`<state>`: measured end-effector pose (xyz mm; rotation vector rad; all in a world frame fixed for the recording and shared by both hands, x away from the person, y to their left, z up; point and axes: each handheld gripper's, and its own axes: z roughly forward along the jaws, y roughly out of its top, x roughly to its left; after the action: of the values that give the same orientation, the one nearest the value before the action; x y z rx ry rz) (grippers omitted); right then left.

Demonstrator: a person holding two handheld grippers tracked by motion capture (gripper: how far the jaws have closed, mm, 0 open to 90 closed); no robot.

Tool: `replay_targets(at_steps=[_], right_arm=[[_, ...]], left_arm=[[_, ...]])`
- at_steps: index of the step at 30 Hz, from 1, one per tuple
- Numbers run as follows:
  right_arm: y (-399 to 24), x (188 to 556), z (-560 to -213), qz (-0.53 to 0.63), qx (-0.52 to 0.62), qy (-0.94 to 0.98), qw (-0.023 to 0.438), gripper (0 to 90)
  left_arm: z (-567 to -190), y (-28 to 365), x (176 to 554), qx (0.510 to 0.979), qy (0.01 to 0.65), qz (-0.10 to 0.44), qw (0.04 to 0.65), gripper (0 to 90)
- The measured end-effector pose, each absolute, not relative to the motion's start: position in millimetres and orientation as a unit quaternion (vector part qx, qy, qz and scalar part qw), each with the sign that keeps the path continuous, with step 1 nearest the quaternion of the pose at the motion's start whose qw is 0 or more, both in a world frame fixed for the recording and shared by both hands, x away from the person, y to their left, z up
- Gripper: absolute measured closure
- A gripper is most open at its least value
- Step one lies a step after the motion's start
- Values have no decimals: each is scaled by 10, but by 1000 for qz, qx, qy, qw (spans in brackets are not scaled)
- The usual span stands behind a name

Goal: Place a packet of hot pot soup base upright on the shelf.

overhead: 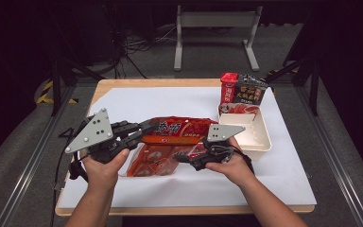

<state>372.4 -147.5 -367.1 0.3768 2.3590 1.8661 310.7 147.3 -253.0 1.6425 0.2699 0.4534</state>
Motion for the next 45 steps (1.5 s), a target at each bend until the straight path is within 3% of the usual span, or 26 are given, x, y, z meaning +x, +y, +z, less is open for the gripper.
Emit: replay_targets(at_steps=[20, 27, 32, 35, 39, 45], right_arm=[[-1456, 3673, -3710, 643, 101, 759, 23, 492], [-1415, 3661, -3739, 653, 92, 752, 9, 487], [-1373, 3646, -3753, 651, 86, 754, 8, 515], [-1378, 3639, -3745, 648, 84, 757, 7, 598], [-1392, 3610, -3709, 641, 75, 763, 29, 644], [-1408, 3583, -3655, 632, 71, 771, 32, 676]], left_arm=[[-2537, 1536, 3119, 713, 125, 200, 660, 900], [-2539, 1538, 3120, 711, 125, 200, 663, 900], [-2543, 1529, 3121, 711, 123, 199, 663, 900], [-2540, 1531, 3115, 712, 123, 199, 662, 900], [-2534, 1544, 3117, 710, 125, 195, 665, 900], [-2537, 1567, 3138, 710, 129, 190, 666, 900]])
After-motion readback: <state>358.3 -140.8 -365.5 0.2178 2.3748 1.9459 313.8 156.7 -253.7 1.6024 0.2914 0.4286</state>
